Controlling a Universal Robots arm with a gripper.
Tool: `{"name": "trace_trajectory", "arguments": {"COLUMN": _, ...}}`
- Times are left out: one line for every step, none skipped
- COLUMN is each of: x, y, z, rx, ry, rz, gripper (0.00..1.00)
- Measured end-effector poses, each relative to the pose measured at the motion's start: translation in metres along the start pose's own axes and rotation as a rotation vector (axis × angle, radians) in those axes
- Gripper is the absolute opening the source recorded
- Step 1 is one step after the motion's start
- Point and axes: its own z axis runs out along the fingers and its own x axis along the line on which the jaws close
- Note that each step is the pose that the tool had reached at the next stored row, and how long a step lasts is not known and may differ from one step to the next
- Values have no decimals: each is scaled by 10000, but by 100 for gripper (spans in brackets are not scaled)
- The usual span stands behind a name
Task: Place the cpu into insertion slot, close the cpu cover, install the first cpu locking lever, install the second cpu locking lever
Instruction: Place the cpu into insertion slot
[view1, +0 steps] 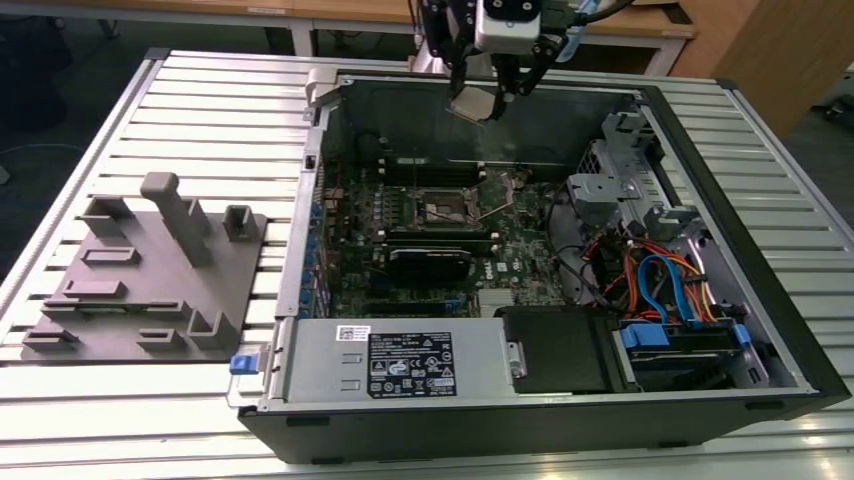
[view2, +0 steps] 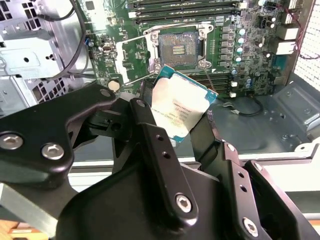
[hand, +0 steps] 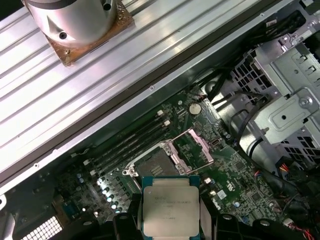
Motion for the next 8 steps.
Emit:
{"name": "trace_trajectory", "arguments": {"x": 0, "y": 0, "z": 0, "rx": 0, "ry": -4, "rz": 46, "gripper": 54}}
{"name": "trace_trajectory", "arguments": {"x": 0, "y": 0, "z": 0, "rx": -2, "ry": -8, "rz": 92, "gripper": 54}}
{"name": "trace_trajectory", "arguments": {"x": 0, "y": 0, "z": 0, "rx": -2, "ry": -12, "rz": 143, "gripper": 54}}
{"name": "trace_trajectory", "arguments": {"x": 0, "y": 0, "z": 0, "rx": -3, "ry": -17, "rz": 188, "gripper": 54}}
{"name": "trace_trajectory", "arguments": {"x": 0, "y": 0, "z": 0, "rx": -4, "ry": -21, "rz": 234, "gripper": 54}}
{"name": "trace_trajectory", "arguments": {"x": 0, "y": 0, "z": 0, "rx": -6, "ry": -25, "rz": 280, "gripper": 54}}
{"name": "trace_trajectory", "arguments": {"x": 0, "y": 0, "z": 0, "rx": -6, "ry": -29, "rz": 326, "gripper": 54}}
{"name": "trace_trajectory", "arguments": {"x": 0, "y": 0, "z": 0, "rx": -7, "ry": -33, "rz": 372, "gripper": 54}}
